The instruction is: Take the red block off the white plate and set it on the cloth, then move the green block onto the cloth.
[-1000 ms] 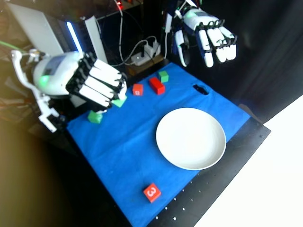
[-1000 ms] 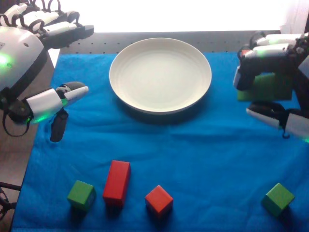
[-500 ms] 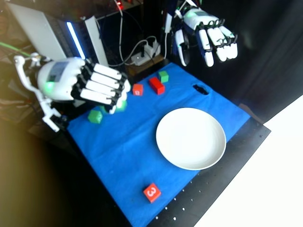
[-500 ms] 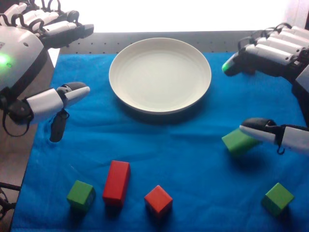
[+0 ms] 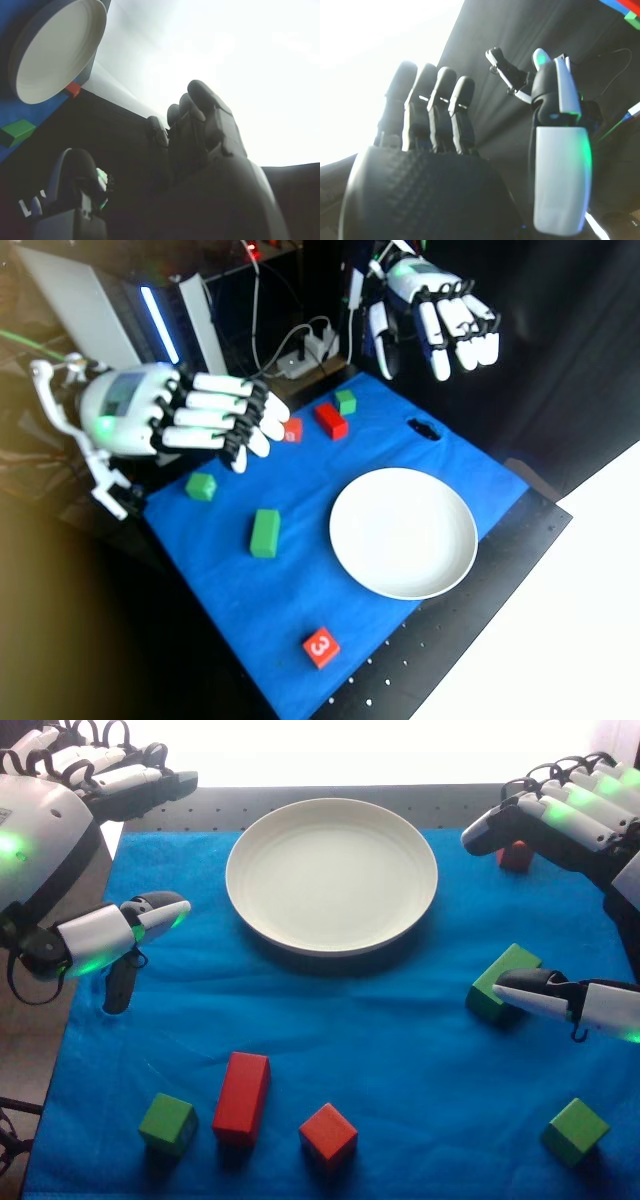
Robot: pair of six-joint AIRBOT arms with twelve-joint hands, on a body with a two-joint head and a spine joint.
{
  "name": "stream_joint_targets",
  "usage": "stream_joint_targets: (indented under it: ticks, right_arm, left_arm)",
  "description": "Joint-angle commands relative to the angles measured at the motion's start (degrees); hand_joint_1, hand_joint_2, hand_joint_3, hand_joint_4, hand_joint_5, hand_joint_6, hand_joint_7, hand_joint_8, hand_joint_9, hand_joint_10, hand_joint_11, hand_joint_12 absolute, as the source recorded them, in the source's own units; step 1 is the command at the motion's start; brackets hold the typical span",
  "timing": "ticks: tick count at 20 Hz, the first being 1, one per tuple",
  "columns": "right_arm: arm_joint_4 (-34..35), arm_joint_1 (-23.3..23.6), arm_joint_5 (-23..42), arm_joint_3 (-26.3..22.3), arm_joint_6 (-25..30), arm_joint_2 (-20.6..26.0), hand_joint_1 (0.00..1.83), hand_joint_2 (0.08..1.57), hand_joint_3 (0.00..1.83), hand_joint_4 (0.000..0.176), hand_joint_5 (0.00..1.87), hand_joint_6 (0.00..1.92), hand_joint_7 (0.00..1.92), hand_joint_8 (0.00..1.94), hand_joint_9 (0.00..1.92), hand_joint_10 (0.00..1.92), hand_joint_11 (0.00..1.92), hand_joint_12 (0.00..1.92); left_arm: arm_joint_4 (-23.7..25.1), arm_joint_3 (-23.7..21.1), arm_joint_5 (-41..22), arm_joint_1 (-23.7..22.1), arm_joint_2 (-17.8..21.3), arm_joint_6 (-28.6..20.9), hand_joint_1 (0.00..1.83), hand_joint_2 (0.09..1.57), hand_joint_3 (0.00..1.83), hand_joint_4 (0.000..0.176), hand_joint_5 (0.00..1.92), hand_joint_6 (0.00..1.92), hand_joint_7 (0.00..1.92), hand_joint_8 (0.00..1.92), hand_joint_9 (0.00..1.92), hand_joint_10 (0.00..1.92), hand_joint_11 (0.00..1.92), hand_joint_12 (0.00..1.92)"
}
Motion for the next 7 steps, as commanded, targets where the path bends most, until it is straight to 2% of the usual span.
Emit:
stream_joint_targets:
  ticks: [1,2,3,4,5,6,7]
  right_arm:
    - [-1.1,0.2,-7.0,0.1,0.2,0.2,1.08,1.0,0.0,0.0,0.11,1.13,0.11,1.19,0.06,1.41,0.02,1.91]
    - [-0.7,0.2,-7.2,0.3,0.2,0.3,1.1,0.99,0.0,0.0,0.14,1.18,0.19,1.17,0.13,1.37,0.08,1.86]
    - [-0.4,0.2,-8.0,0.5,0.2,0.3,1.06,1.0,0.0,0.0,0.15,1.26,0.24,1.18,0.17,1.37,0.14,1.82]
    - [0.3,0.2,-9.4,0.7,0.2,0.3,1.09,1.04,0.0,0.0,0.09,1.28,0.18,1.17,0.1,1.38,0.12,1.84]
    - [1.0,0.2,-11.0,1.0,0.2,0.3,1.1,1.07,0.0,0.0,0.07,1.29,0.16,1.18,0.11,1.4,0.1,1.86]
    - [1.8,0.2,-12.6,1.3,0.2,0.3,1.11,1.08,0.0,0.0,0.12,1.27,0.19,1.15,0.13,1.37,0.06,1.87]
    - [2.6,0.2,-14.0,1.8,0.2,0.3,1.11,1.09,0.0,0.0,0.15,1.28,0.23,1.15,0.17,1.39,0.07,1.89]
  left_arm:
    - [1.5,0.0,-7.7,-0.3,0.1,0.0,0.75,1.14,0.0,0.014,0.46,0.01,0.34,0.01,0.32,0.02,0.0,0.93]
    - [1.5,0.0,-7.8,-0.3,0.1,0.0,0.73,1.15,0.0,0.023,0.47,0.01,0.37,0.01,0.34,0.02,0.0,0.9]
    - [1.5,0.0,-8.0,-0.3,0.1,0.0,0.72,1.16,0.0,0.039,0.44,0.01,0.39,0.01,0.34,0.02,0.0,0.75]
    - [1.6,0.0,-8.2,-0.4,0.2,0.0,0.73,1.16,0.0,0.053,0.44,0.01,0.41,0.01,0.34,0.01,0.0,0.68]
    - [1.8,0.1,-8.6,-0.4,0.2,0.0,0.76,1.13,0.0,0.053,0.47,0.01,0.45,0.01,0.4,0.02,0.0,0.88]
    - [2.0,0.1,-9.2,-0.5,0.3,0.0,0.79,1.12,0.0,0.066,0.46,0.0,0.44,0.0,0.4,0.02,0.02,1.09]
    - [2.2,0.1,-10.0,-0.6,0.4,0.0,0.82,1.12,0.0,0.082,0.46,0.0,0.44,0.0,0.41,0.01,0.02,1.19]
